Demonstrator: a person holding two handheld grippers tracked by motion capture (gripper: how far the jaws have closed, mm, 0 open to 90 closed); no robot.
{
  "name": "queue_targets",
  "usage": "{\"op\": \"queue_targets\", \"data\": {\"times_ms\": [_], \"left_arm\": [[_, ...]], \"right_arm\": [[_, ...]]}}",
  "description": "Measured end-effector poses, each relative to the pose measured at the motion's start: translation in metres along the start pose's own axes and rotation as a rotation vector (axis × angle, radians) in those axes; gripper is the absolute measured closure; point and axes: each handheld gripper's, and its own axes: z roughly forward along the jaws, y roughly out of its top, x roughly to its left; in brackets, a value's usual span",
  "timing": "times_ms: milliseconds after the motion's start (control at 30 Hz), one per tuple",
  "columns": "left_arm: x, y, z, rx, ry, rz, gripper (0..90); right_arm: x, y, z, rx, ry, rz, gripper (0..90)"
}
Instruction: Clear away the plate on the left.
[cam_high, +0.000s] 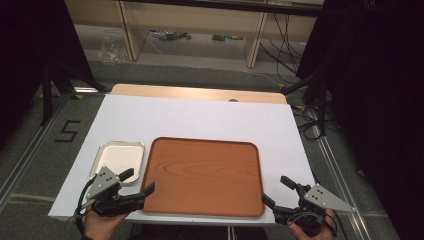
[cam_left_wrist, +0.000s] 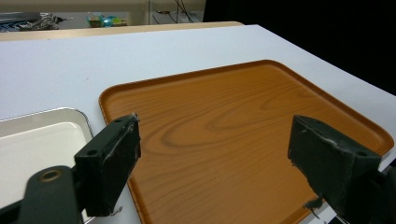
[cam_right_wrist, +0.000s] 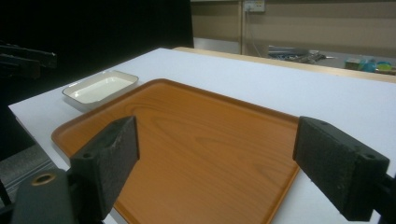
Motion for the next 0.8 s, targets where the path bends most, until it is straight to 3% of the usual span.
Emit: {"op": "queue_targets", "data": {"times_ms": [433, 467, 533, 600, 800], "left_arm": [[0.0027, 0.0, 0.002, 0.008, 0.001, -0.003, 17.8], [0.0031, -0.0001, 0.0022, 0.009, -0.003, -0.004, 18.3], [0.0038, -0.0002, 0.0026, 0.011, 0.0, -0.004, 18.2], [0.0054, 0.0001, 0.0033, 0.012, 0.005, -0.007, 18.2], [0.0097, 0.0, 0.0046, 0.017, 0.023, -0.017, 18.1]], "right_arm": [[-0.0002, 0.0002, -0.0004, 0.017, 0.009, -0.002, 15.5], [0.0022, 0.0, 0.0, 0.024, 0.023, 0.041, 15.5], [0.0022, 0.0, 0.0, 0.024, 0.023, 0.042, 15.5], [-0.0001, 0.0004, -0.001, 0.025, 0.013, 0.012, 15.6], [-0.0014, 0.0002, -0.0008, 0.021, 0.01, 0.001, 15.6]]}}
